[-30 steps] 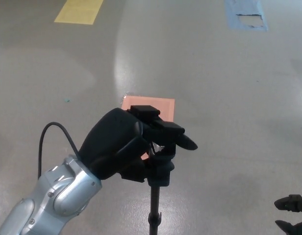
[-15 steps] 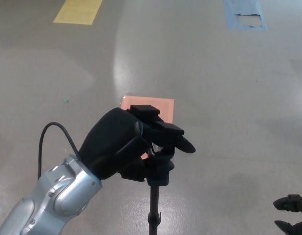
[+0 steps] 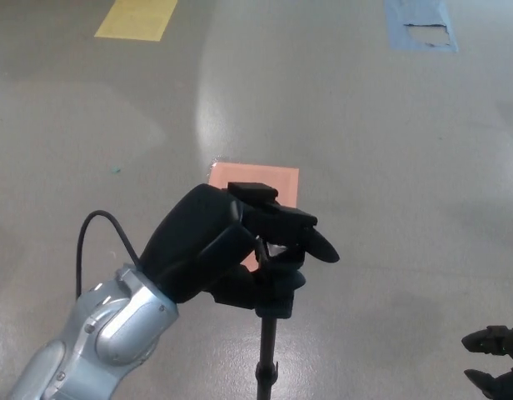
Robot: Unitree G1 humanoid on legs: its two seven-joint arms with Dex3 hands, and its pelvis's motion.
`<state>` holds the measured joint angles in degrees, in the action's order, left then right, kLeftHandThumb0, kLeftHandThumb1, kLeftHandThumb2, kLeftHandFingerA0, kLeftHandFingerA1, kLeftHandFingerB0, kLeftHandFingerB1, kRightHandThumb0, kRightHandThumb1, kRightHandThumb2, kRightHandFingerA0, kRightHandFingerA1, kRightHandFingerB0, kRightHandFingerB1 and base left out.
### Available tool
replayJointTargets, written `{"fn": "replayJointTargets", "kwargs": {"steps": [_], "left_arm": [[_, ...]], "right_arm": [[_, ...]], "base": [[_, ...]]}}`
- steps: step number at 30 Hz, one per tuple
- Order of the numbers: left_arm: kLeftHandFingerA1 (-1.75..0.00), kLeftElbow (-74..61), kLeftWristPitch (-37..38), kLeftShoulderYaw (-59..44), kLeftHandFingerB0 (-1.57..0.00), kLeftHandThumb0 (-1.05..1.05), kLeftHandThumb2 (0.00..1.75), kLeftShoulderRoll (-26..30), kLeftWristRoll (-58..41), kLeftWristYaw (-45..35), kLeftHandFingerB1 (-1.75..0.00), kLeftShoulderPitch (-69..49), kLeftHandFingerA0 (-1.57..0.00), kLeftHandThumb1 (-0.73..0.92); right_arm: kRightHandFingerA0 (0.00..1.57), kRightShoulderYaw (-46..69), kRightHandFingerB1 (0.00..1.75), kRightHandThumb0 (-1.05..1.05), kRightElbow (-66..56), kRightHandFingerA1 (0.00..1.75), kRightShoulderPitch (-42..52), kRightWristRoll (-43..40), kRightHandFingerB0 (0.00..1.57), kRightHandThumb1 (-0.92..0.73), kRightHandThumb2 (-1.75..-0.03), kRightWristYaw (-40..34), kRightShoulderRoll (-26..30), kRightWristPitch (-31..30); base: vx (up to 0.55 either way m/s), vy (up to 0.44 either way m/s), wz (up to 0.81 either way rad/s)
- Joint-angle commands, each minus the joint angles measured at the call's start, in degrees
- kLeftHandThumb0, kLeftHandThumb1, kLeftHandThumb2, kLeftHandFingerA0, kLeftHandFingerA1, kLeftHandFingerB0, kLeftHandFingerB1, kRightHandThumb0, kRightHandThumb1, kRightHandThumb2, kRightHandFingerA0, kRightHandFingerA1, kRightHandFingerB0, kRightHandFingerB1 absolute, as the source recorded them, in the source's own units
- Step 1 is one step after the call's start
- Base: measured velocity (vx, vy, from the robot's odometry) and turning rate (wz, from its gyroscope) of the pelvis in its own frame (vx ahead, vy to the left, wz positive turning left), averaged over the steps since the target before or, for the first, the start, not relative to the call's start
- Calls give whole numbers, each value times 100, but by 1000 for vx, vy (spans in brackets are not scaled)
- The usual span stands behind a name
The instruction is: The robot uses its left hand to grab the top of a phone stand kept on the floor and rotates it anti-clockwise
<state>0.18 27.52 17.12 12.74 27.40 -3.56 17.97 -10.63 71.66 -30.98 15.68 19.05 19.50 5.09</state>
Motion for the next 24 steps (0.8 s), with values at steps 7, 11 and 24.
{"fn": "replayJointTargets", "kwargs": {"steps": [7, 11, 24], "left_arm": [[-68, -547, -2275, -319, -88, -14, 62, -446, -2529, -1562, -55, -267, -106, 70], [-68, -558, -2335, -306, -87, -15, 61, -398, -2443, -1646, -54, -258, -106, 70], [-68, -626, -2536, -368, -86, -15, 62, -418, -2513, -1804, -54, -248, -105, 71]], "right_arm": [[32, 34, 35, -48, 66, 45, -90, 4, 12, -73, -80, -2, 79, -137], [32, 12, 35, -48, 51, 45, -101, 23, 12, -73, -80, 33, 95, -116], [33, -42, 36, -48, 43, 45, -138, 80, 13, -72, -81, -7, 98, -133]], "base": [[0, 0, 0], [0, 0, 0], [0, 0, 0]]}}
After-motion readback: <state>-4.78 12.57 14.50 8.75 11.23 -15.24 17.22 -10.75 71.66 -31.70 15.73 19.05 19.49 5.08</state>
